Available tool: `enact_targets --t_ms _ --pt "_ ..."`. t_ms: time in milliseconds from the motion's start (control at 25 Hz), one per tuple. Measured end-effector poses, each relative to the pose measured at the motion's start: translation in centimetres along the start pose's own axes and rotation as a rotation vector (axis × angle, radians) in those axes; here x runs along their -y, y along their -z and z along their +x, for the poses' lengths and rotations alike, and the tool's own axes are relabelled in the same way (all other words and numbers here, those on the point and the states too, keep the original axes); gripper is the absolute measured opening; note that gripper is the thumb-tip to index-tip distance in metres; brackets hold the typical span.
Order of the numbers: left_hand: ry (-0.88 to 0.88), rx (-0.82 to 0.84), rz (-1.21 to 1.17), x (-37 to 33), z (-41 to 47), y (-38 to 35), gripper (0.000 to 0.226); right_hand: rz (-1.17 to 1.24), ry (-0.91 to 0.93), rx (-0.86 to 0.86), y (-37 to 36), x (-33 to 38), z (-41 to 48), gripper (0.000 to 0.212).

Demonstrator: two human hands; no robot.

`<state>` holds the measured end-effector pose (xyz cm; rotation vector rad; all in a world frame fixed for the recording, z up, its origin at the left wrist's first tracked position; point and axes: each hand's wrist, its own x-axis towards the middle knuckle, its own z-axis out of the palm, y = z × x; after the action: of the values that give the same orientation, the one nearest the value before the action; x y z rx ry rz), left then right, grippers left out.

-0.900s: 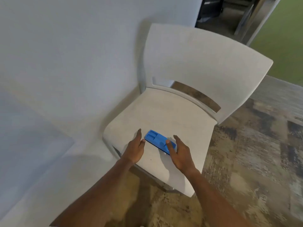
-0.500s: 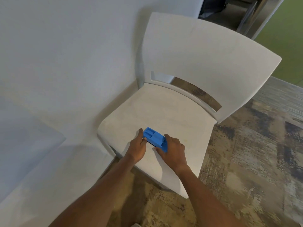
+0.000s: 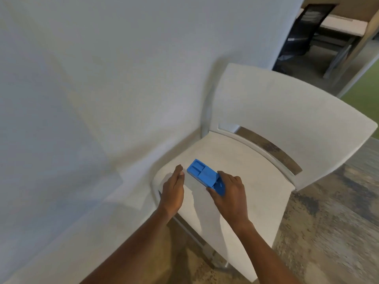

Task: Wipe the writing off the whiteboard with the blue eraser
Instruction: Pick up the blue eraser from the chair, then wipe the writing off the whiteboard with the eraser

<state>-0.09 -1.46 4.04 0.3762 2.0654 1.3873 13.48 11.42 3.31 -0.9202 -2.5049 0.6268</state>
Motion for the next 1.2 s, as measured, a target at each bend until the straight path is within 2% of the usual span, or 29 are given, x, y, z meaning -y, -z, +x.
enact_targets --t_ms 40,160,320,480,640,920,1200 --pt "-0.017 -0.031 0.005 -0.4 -0.4 0.4 0.049 0.017 -0.001 -0.036 0.7 0.3 0.2 0.058" --pt "-0.128 -0.13 0.086 -5.0 -2.8 7.6 0.046 0.119 0.127 -0.147 3.5 7.6 2.6 0.06" --pt "-0.379 -0.25 0.196 -12.2 -7.5 18.1 0.068 0.213 0.392 -0.23 8.5 19.0 4.7 0.058" --pt "-0.634 -0.334 0.352 -18.8 -13.3 25.8 0.065 0.308 0.557 -0.347 13.8 28.1 5.6 0.06" --pt "-0.834 -0.484 0.488 -23.9 -20.0 31.9 0.073 0.373 0.719 -0.467 19.0 36.5 5.3 0.056" --pt "-1.014 -0.777 0.582 -28.3 -30.0 40.8 0.074 0.493 0.938 -0.604 25.1 48.5 3.0 0.055" --pt "-1.085 -1.031 0.662 -30.0 -39.1 46.8 0.076 0.642 1.117 -0.665 28.9 58.1 -0.7 0.055"
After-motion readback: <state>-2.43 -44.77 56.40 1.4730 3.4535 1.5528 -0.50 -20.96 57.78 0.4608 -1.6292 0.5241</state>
